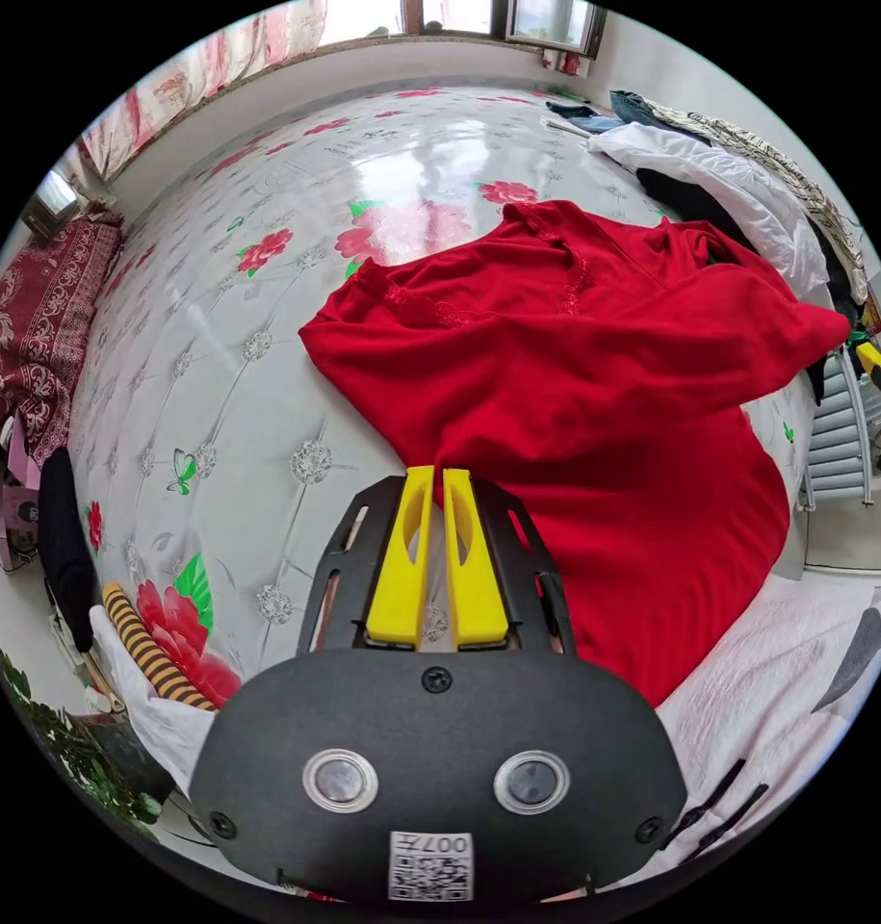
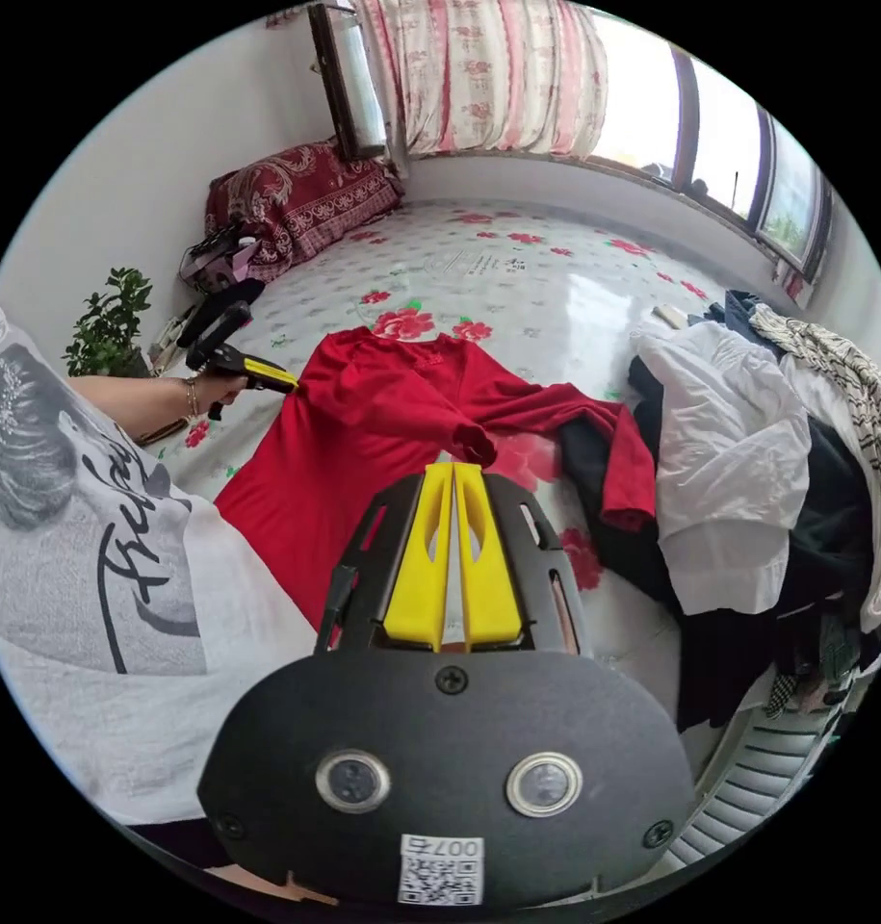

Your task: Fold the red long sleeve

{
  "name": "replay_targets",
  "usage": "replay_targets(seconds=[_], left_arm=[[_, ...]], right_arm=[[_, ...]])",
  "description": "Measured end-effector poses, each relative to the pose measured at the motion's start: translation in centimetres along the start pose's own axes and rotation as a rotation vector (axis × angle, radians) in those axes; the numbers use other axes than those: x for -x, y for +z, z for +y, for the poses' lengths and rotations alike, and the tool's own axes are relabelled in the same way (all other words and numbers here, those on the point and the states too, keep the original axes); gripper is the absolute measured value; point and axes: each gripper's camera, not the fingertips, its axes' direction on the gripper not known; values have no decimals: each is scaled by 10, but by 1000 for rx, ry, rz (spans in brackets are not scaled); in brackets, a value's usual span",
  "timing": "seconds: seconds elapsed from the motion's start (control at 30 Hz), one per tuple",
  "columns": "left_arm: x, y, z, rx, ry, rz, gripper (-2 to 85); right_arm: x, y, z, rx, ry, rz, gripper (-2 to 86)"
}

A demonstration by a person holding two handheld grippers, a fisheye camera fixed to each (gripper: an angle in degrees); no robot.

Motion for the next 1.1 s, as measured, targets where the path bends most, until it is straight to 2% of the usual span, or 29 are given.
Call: replay_targets(seconds=[0.07, 0.13, 0.33, 0.5, 0.53, 0.67, 0.77, 0.83, 0.93, 1.1], left_arm=[[1, 0, 1, -1, 6, 0, -7], [2, 0, 1, 5, 20, -7, -7], [3, 0, 3, 4, 39, -24, -8], [9, -1, 5, -1, 28, -22, -7], [10, -1, 6, 0, 31, -25, -7], [13, -1, 7, -1, 34, -30, -7], [17, -1, 9, -6, 38, -34, -7], [19, -2, 10, -4, 53, -43, -6], [19, -2, 13, -16, 90, -63, -5], [25, -2, 15, -20, 128, -73, 2]], right_arm=[[-1, 39, 22, 150, 56, -92, 3], [1, 56, 30, 189, 91, -133, 8], [-4, 74, 0, 116, 115, -7, 68], [-34, 133, -24, 264, 228, 3, 70], [-32, 130, -26, 212, 217, 84, 55], [-20, 125, -35, 294, 92, 22, 13], [-14, 65, -24, 134, 91, 4, 5], [-7, 37, -11, 102, 53, 34, 3], [5, 35, 16, 176, 4, 47, 1], [23, 94, 42, 377, -18, -54, 4]])
